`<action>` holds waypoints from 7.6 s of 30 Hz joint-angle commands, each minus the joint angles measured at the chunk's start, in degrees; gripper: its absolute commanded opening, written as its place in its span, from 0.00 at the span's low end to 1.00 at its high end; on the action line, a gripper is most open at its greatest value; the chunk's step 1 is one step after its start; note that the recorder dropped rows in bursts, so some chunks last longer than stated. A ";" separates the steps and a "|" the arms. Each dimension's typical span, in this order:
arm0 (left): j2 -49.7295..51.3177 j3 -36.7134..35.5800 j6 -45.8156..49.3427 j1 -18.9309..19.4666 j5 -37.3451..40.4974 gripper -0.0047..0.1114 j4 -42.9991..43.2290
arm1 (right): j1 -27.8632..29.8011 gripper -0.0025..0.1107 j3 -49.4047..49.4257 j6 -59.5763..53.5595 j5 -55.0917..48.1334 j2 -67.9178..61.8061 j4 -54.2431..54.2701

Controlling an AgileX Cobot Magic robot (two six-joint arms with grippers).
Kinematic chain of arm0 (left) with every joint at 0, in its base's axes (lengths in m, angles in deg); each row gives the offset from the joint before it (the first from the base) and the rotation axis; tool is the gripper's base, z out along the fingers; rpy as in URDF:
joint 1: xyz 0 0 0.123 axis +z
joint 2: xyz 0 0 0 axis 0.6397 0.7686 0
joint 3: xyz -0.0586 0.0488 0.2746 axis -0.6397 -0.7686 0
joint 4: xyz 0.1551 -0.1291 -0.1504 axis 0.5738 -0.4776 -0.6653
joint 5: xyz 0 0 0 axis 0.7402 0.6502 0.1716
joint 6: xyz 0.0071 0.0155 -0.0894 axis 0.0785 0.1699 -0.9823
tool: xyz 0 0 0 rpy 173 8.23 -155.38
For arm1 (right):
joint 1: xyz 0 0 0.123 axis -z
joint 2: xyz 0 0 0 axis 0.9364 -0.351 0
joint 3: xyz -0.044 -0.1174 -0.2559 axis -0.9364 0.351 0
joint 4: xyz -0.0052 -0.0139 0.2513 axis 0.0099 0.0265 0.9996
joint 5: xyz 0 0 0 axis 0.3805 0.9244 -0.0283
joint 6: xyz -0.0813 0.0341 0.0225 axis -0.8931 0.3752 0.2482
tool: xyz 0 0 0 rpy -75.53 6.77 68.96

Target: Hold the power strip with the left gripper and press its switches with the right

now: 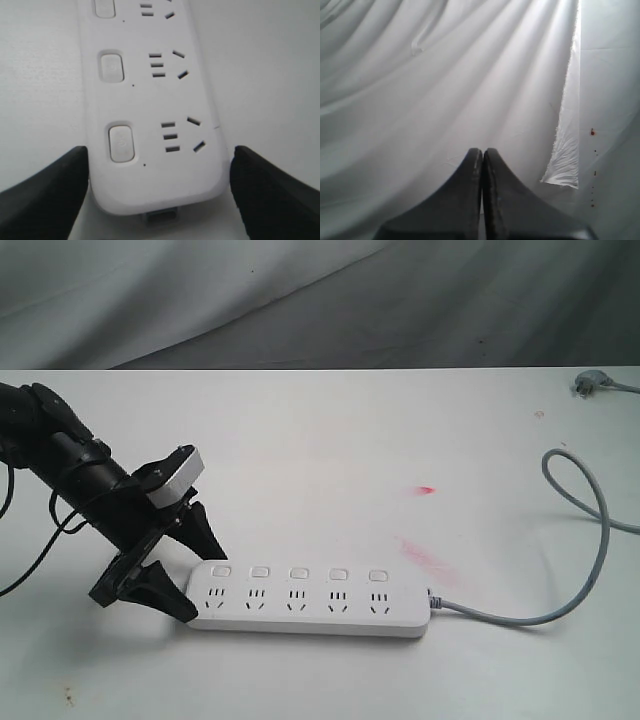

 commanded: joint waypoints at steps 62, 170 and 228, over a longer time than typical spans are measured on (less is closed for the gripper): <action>0.46 -0.41 0.50 -0.28 -4.75 0.56 1.72 | 21.71 0.02 56.18 80.10 -14.51 46.42 -75.47; -41.81 15.86 -65.32 0.00 -4.85 0.89 3.19 | 23.41 0.02 56.18 80.06 -22.55 48.95 -75.57; -111.90 -56.14 -121.19 0.00 -55.86 0.05 45.11 | 23.41 0.02 56.18 80.06 -22.55 48.95 -75.57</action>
